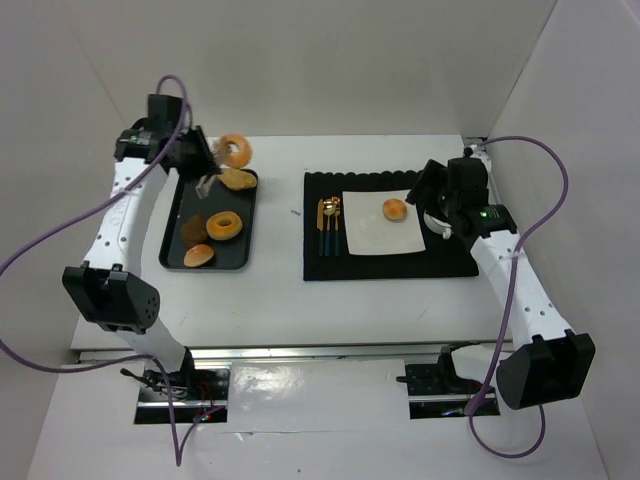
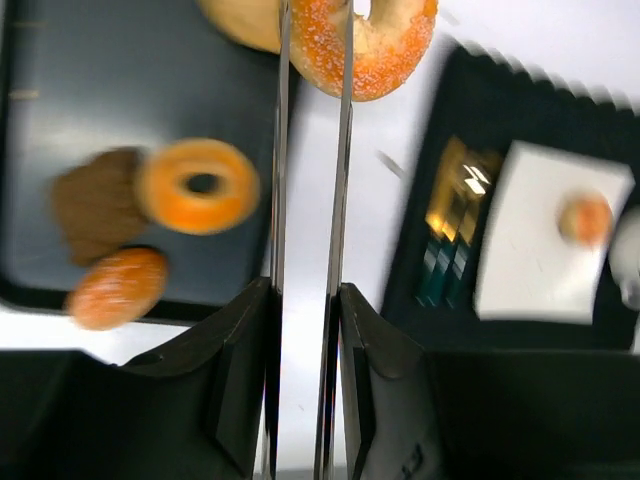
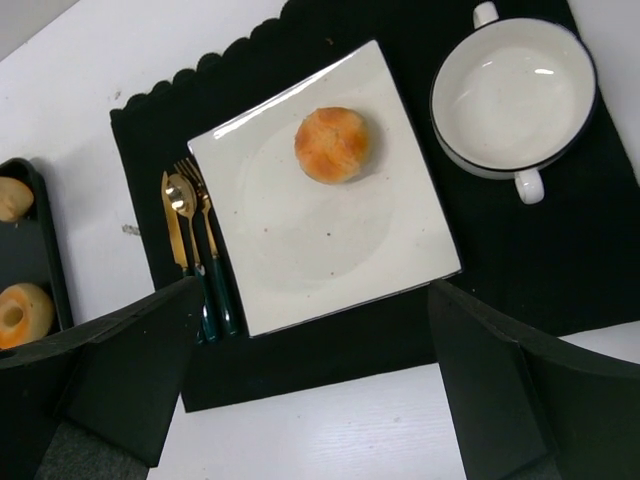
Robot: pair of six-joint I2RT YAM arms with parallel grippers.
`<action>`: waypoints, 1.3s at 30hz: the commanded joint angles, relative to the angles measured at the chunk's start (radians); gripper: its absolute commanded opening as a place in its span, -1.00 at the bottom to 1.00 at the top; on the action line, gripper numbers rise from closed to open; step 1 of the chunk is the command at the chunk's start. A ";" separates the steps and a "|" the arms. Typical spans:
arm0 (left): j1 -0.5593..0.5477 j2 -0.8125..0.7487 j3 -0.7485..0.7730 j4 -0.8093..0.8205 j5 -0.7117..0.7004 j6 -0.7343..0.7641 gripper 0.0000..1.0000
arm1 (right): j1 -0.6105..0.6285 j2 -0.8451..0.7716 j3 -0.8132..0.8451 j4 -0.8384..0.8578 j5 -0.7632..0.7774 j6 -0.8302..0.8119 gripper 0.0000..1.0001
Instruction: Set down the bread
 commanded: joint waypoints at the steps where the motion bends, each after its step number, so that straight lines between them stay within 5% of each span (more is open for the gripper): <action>1: -0.196 0.054 0.080 -0.014 0.084 0.016 -0.83 | -0.006 -0.002 0.096 -0.031 0.074 -0.004 1.00; 6: -0.438 0.190 0.128 0.104 0.142 -0.052 -0.85 | -0.006 -0.069 0.114 -0.061 0.130 -0.031 1.00; 13: -0.623 0.397 0.249 0.213 0.078 -0.109 -0.85 | -0.016 -0.138 0.105 -0.100 0.178 -0.041 1.00; 17: -0.641 0.474 0.344 0.161 0.020 -0.133 -0.85 | -0.016 -0.138 0.094 -0.100 0.178 -0.055 1.00; 24: -0.632 0.453 0.285 0.152 -0.043 -0.159 -0.85 | -0.016 -0.108 0.104 -0.101 0.189 -0.085 1.00; 34: -0.578 0.458 0.246 0.156 0.035 -0.118 -0.82 | -0.025 -0.099 0.085 -0.092 0.170 -0.085 1.00; 36: -0.587 0.458 0.246 0.156 0.035 -0.118 -0.71 | -0.025 -0.099 0.085 -0.083 0.170 -0.085 1.00; 39: -0.598 0.458 0.255 0.156 0.035 -0.118 -0.20 | -0.025 -0.099 0.085 -0.083 0.161 -0.085 1.00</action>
